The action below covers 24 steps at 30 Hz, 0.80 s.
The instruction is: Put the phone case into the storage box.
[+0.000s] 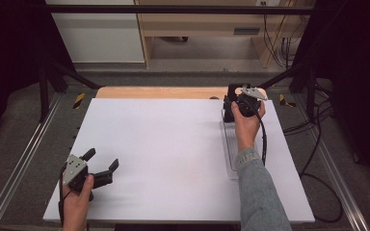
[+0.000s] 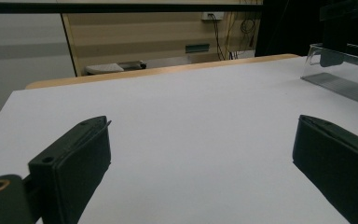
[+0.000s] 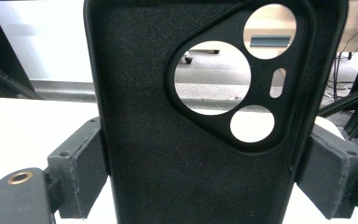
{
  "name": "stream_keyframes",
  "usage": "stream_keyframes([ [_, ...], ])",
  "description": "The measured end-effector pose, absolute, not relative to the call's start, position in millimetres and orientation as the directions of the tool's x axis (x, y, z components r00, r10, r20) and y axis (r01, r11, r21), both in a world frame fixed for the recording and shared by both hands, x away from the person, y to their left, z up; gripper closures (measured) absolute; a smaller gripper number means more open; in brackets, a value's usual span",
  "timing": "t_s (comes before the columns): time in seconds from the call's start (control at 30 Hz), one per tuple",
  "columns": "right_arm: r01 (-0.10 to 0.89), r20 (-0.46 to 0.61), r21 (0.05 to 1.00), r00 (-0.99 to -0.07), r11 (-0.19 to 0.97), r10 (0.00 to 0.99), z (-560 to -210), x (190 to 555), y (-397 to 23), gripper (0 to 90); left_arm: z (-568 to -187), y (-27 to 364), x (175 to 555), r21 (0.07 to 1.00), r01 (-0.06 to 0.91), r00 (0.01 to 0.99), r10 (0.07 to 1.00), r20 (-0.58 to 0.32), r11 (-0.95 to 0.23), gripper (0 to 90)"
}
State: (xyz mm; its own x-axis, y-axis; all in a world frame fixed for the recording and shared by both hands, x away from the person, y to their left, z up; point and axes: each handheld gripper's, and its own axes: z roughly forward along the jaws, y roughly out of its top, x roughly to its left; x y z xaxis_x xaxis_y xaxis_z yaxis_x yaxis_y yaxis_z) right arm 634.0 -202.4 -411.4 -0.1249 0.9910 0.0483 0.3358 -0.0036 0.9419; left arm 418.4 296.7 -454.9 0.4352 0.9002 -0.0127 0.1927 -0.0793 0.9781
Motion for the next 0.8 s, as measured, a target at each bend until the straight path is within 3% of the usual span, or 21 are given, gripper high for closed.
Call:
stream_keyframes([
  [0.8,0.351,0.049,0.936,-0.136,0.002,0.989,-423,637,-200,14.0,-455,296,418,0.978,0.194,0.437,0.899,-0.015,-0.078,4.4],
])
